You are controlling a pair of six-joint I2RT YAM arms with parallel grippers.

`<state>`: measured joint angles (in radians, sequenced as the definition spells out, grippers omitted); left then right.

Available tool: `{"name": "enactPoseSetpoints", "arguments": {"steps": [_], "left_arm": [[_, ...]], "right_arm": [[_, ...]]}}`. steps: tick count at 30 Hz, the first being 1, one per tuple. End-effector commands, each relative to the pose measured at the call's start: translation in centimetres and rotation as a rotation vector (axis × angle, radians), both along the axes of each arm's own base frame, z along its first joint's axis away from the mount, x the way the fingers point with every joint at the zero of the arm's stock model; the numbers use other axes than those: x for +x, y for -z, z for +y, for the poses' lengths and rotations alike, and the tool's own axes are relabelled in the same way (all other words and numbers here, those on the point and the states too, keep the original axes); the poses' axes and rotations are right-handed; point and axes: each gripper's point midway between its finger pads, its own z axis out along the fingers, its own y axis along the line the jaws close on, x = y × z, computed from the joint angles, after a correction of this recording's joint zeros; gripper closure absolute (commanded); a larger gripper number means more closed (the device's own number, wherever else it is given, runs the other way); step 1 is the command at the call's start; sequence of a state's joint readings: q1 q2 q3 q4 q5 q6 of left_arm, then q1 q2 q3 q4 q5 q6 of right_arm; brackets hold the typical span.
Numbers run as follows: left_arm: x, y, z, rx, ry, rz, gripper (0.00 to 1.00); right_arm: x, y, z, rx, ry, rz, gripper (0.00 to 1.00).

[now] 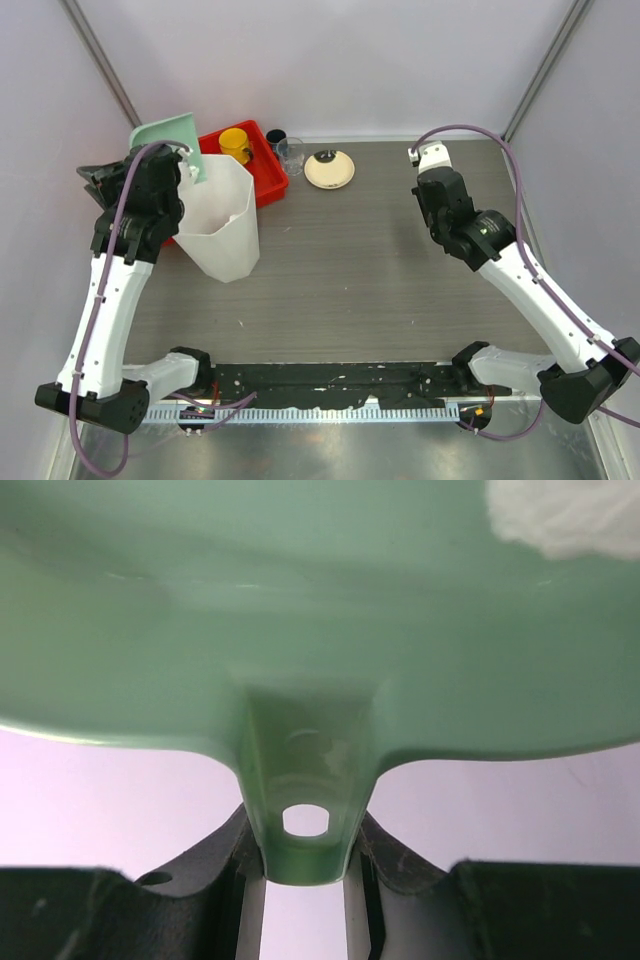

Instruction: Sweep away the paper scraps from the table

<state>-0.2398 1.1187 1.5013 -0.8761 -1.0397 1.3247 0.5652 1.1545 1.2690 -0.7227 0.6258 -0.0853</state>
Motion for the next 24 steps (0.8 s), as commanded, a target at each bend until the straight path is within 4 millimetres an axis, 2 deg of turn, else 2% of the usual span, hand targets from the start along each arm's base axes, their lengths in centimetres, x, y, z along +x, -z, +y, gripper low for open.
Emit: {"name": "enactPoseSetpoints", "arguments": {"steps": [1, 4, 8, 9, 13, 17, 24], "left_arm": [[1.0, -4.5, -0.1, 0.264, 0.057, 0.142, 1.0], [1.2, -4.2, -0.2, 0.335, 0.076, 0.22, 1.0], [1.2, -5.0, -0.3, 0.423, 0.087, 0.261, 1.0], [0.7, -5.3, -0.2, 0.448, 0.09, 0.274, 1.0], [0.8, -5.3, -0.6, 0.562, 0.128, 0.353, 1.0], [0.3, -5.8, -0.4, 0.599, 0.093, 0.366, 1.0], [-0.8, -5.0, 0.2, 0.583, 0.039, 0.412, 1.0]], "right_arm": [[0.0, -2.3, -0.4, 0.037, 0.006, -0.095, 0.99], [-0.2, -2.7, -0.6, 0.038, 0.01, -0.107, 0.99], [-0.5, -3.0, -0.8, 0.045, 0.006, -0.121, 0.99], [-0.5, -3.0, -0.8, 0.047, 0.006, -0.123, 0.99], [-0.5, -3.0, -0.6, 0.054, -0.005, -0.124, 0.99], [-0.5, -3.0, -0.4, 0.058, -0.013, -0.123, 0.99], [-0.6, -3.2, -0.4, 0.065, -0.018, -0.129, 0.99]]}}
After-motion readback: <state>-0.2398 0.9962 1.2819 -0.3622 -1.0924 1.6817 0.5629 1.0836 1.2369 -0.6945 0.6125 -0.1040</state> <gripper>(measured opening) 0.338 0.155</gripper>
